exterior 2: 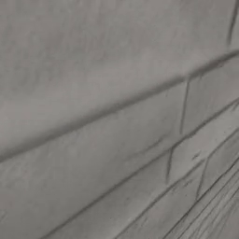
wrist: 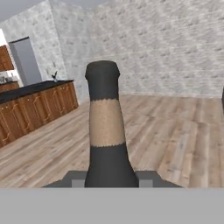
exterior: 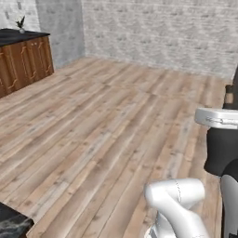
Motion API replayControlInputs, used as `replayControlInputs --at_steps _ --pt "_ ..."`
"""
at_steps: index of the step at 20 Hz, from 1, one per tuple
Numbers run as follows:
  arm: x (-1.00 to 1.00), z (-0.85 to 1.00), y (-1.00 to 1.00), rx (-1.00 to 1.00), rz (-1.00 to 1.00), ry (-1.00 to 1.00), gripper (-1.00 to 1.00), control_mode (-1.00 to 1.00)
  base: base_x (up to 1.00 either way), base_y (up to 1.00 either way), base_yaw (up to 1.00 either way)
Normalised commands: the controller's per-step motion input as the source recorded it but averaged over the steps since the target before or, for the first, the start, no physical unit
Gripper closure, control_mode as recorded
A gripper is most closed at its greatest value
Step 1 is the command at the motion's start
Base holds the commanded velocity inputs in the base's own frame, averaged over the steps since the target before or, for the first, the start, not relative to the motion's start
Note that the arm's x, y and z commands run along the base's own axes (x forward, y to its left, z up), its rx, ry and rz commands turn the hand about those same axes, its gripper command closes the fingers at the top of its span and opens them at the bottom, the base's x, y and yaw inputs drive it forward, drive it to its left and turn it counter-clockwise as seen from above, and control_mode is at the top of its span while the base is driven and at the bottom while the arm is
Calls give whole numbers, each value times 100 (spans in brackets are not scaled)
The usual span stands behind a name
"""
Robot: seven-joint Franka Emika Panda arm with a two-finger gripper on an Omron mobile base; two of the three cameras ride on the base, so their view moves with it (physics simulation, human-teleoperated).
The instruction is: There is a bowl on the dining counter. Grab a lemon wedge from the fridge and place it in the bowl. Then get the liquor bottle and glass cup from the cabinet and place them next to the bowl.
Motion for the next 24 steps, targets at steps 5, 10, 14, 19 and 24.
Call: replayControlInputs --at_steps 5,10,14,19,24 --pt "0 0 0 0 0 0 100 100 100 -37 42" --pt "0 0 0 0 0 0 100 100 100 -33 44" --pt "0 0 0 0 0 0 100 100 100 -26 47" --pt "0 0 0 0 0 0 100 100 100 -22 49" --pt "0 0 0 0 0 0 100 100 100 -23 48"
